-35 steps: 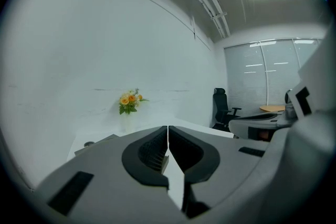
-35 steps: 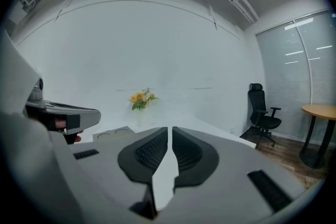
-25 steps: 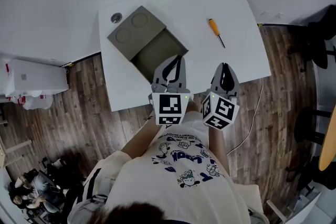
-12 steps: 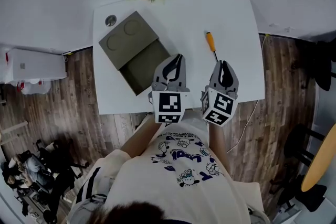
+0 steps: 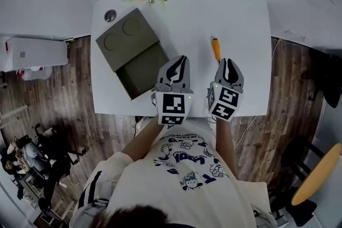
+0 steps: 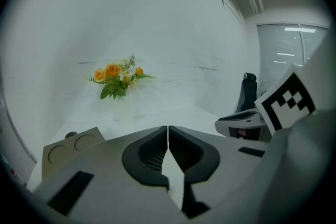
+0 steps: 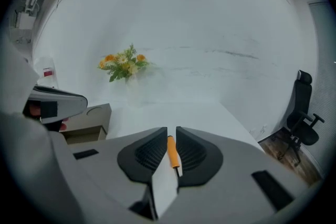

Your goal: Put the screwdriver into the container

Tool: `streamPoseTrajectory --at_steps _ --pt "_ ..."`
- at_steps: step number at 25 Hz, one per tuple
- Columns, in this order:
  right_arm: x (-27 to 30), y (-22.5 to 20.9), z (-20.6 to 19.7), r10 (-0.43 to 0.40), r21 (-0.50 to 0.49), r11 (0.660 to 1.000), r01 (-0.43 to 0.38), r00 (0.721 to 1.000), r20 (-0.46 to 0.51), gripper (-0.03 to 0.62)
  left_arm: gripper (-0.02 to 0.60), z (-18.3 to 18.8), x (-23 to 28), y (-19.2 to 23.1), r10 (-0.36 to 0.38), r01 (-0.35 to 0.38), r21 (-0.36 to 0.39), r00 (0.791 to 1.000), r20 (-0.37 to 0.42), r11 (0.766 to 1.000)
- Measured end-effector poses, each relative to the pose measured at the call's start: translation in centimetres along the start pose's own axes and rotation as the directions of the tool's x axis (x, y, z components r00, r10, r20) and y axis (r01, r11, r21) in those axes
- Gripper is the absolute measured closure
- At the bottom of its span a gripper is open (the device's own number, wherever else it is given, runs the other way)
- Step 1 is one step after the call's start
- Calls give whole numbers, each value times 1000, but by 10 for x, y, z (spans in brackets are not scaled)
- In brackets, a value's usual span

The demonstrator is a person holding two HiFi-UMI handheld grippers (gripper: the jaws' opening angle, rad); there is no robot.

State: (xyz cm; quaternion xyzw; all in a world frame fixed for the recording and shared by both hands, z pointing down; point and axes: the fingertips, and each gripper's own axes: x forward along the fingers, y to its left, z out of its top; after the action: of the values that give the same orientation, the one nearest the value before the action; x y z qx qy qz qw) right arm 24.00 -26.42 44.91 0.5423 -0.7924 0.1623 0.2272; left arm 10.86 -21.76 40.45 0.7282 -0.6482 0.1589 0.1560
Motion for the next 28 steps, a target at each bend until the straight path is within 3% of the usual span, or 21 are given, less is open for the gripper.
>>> streamPoseTrajectory --at_steps 5,28 --pt "33 -1 -17 45 -30 998 -48 995 -95 491 561 -14 19 5 19 -20 -20 999 -51 1000" --pt "95 -9 -85 91 -114 983 -142 925 -369 467 561 -59 42 20 68 -88 -100 980 -185 991"
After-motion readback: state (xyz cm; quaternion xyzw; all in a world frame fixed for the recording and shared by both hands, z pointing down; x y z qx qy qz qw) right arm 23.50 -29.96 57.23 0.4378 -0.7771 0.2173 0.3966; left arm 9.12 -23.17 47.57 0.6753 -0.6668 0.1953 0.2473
